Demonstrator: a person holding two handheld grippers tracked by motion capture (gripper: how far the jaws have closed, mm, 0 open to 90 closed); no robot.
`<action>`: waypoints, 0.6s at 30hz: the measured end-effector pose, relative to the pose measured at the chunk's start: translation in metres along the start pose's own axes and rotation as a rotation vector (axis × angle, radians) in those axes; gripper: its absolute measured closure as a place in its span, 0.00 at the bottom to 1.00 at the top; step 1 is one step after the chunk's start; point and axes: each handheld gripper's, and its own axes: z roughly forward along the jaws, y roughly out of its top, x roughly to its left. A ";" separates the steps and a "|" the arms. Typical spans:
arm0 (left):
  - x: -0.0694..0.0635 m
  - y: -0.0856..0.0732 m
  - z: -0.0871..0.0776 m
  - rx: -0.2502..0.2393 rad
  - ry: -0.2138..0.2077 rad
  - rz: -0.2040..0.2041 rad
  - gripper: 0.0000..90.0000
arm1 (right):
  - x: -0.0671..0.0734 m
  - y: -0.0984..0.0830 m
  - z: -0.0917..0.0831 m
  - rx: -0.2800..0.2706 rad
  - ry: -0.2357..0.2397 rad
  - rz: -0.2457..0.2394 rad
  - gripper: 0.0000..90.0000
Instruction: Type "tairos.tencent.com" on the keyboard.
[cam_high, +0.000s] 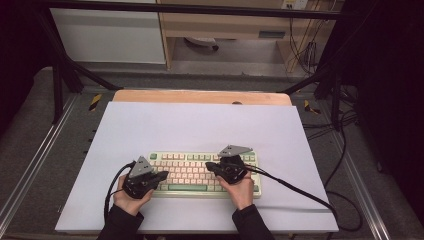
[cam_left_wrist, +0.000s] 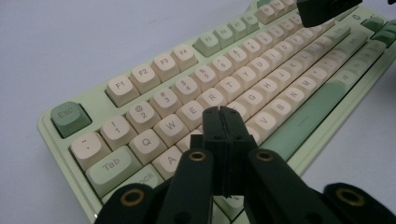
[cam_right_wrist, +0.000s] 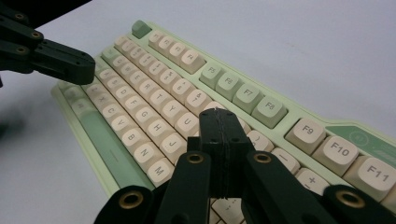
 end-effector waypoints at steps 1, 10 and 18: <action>0.000 0.000 0.000 0.000 0.000 -0.001 1.00 | 0.000 0.000 0.002 0.002 0.000 0.000 1.00; 0.004 -0.001 -0.002 -0.004 0.004 -0.010 1.00 | -0.001 -0.005 0.012 0.041 -0.012 -0.004 1.00; 0.004 -0.001 -0.003 -0.004 0.004 -0.011 1.00 | -0.002 -0.008 0.017 0.064 -0.021 -0.010 1.00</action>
